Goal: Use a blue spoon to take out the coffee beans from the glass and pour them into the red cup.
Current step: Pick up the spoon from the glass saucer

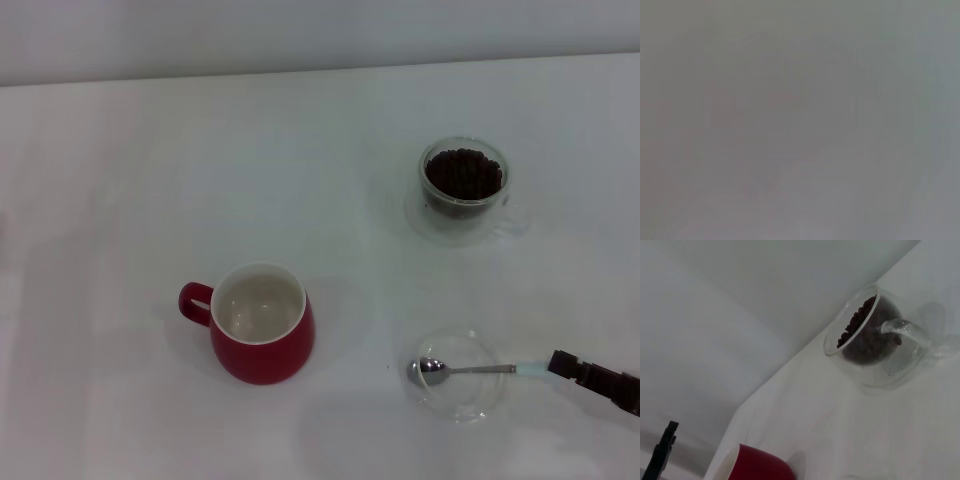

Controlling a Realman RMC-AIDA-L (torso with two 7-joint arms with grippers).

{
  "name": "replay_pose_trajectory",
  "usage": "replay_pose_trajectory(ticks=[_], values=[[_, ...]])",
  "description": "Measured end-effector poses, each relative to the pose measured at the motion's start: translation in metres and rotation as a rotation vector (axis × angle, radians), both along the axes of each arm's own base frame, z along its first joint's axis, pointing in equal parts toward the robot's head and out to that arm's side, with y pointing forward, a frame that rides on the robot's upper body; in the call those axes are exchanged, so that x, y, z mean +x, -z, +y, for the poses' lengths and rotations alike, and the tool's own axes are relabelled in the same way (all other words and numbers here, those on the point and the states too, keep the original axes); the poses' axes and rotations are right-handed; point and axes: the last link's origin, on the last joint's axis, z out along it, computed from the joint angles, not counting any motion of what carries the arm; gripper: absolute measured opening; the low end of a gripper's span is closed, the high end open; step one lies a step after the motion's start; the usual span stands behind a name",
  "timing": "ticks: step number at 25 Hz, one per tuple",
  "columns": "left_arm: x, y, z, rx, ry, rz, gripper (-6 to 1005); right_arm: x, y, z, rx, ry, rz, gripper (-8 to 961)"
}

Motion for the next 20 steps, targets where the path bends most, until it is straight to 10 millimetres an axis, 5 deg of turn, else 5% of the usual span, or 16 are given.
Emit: replay_pose_trajectory(ticks=[10,20], values=[[0.0003,-0.0001,0.0003,0.001,0.001,0.000,791,0.0014,-0.0026,-0.0002,-0.010,0.011,0.006,218],[0.0021,0.0003,0.0020,0.000,0.007,-0.002,791,0.0015,-0.0085,-0.0055,-0.039,-0.009,0.007,213]])
